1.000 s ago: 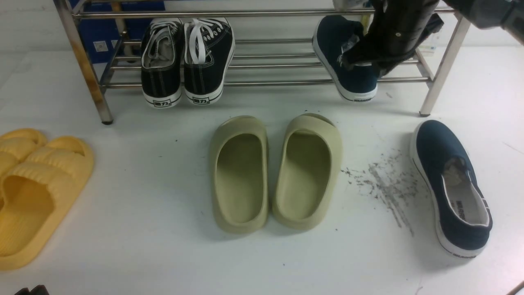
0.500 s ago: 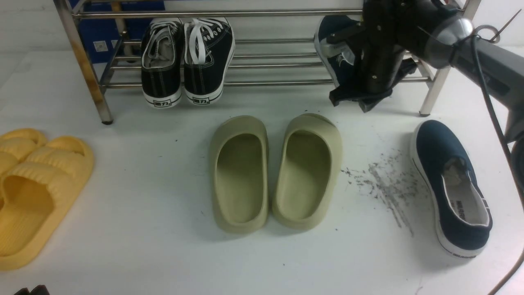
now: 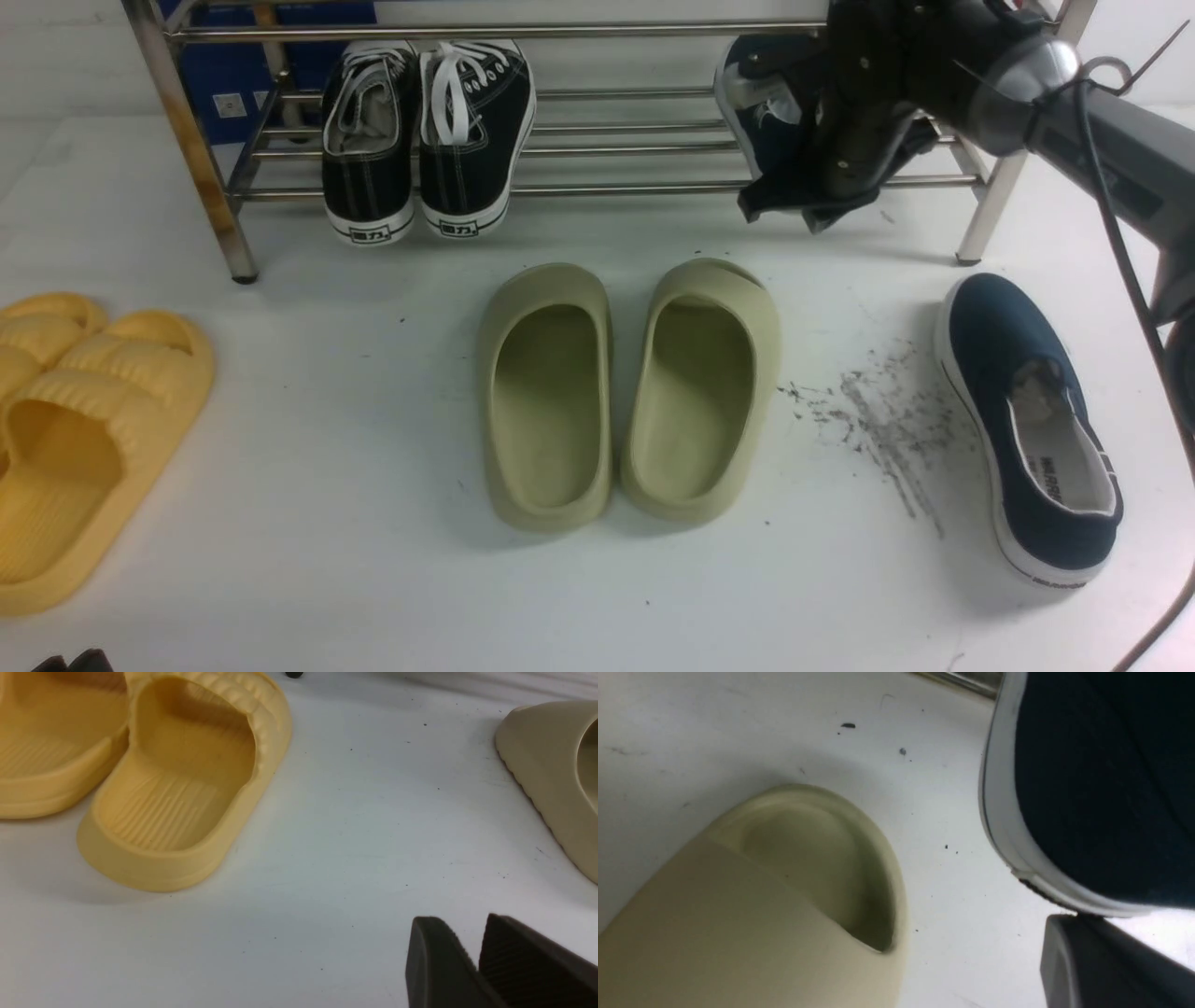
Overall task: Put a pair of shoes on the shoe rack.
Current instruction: Use the right arm to put a shoe into the shoe rack, then use the right arm to grab the shoe closest to it
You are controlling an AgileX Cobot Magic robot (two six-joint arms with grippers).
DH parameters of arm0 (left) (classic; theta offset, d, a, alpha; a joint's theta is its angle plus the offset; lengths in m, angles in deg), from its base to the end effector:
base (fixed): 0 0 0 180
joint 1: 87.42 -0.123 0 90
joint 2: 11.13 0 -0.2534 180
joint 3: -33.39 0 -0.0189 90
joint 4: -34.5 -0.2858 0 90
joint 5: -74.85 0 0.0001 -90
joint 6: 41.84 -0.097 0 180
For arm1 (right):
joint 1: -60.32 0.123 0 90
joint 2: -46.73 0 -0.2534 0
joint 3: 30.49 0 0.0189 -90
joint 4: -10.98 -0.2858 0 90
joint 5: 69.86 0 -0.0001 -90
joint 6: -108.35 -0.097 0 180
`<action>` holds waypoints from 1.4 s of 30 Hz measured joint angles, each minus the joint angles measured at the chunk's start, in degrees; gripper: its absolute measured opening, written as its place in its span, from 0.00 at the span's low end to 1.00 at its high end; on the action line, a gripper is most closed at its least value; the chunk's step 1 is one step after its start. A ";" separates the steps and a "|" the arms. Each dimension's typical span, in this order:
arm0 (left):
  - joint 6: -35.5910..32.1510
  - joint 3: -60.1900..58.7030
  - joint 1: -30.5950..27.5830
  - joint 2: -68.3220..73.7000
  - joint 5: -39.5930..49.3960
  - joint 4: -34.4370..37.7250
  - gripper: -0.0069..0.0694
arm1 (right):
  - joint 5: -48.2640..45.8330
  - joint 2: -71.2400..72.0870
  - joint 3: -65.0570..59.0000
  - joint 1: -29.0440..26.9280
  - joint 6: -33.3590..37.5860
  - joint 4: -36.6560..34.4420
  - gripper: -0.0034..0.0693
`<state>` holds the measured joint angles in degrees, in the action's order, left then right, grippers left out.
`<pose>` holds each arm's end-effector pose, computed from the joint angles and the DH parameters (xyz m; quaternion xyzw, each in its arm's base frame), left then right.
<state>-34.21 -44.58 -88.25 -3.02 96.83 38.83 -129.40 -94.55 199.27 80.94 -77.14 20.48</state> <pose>0.1252 -0.0009 0.1671 -0.0796 0.8051 -0.0668 0.5840 0.5016 0.1740 0.2090 -0.1496 0.9536 -0.0213 0.2606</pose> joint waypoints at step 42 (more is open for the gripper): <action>0.00 0.00 0.00 0.00 0.00 0.00 0.34 | -11.30 45.20 -42.40 0.00 2.48 -3.04 0.06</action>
<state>-34.21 -44.58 -88.25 -3.02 96.83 38.83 -140.70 -49.35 156.86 80.94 -74.66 17.44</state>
